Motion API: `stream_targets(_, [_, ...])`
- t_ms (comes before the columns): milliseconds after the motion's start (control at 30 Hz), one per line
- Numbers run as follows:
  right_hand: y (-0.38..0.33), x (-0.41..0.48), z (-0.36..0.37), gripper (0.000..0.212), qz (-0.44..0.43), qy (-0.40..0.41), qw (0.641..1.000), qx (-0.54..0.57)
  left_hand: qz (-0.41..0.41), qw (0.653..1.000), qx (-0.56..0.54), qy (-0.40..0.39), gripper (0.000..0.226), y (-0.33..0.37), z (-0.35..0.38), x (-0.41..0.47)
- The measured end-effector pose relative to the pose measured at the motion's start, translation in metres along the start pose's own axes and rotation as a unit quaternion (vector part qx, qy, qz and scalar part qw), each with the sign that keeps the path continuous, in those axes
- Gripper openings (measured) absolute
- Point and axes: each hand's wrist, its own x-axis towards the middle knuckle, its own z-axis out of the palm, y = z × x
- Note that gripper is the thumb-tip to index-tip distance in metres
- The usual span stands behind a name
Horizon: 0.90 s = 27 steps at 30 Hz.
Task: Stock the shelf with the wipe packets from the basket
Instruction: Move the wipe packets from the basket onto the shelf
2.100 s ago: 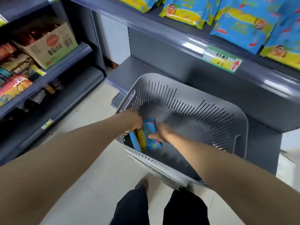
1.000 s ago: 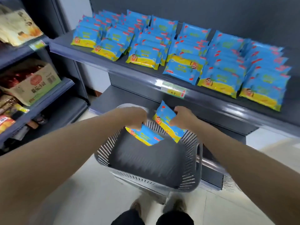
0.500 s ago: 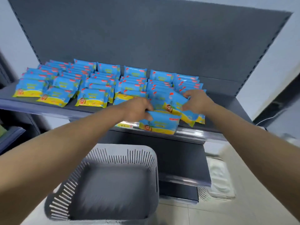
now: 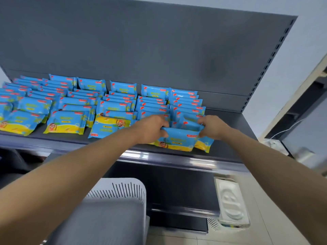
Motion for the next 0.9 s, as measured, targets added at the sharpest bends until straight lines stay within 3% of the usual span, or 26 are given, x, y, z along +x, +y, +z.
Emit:
stream_targets(367, [0.018, 0.057, -0.005, 0.017, -0.03, 0.061, 0.997, -0.046, -0.058, 0.998, 0.003, -0.007, 0.015, 0.001, 0.02, 0.041])
stream_targets(600, [0.026, 0.066, -0.01, 0.024, -0.044, 0.067, 0.994, -0.073, -0.049, 0.997, 0.054, 0.022, 0.015, 0.008, 0.033, 0.066])
stream_targets(667, [0.029, 0.064, -0.01, 0.026, -0.041, 0.06, 0.997, -0.042, -0.039, 0.994, 0.101, 0.032, 0.017, 0.01, 0.036, 0.073])
stream_targets(800, [0.032, 0.054, -0.017, 0.031, -0.023, 0.079, 0.989, 0.123, -0.052, 0.988, 0.136, 0.055, 0.032, 0.008, 0.04, 0.087])
stream_targets(900, [0.03, 0.046, -0.023, 0.027, -0.02, 0.115, 0.986, 0.116, -0.067, 0.979, 0.171, 0.084, 0.041, 0.004, 0.043, 0.094])
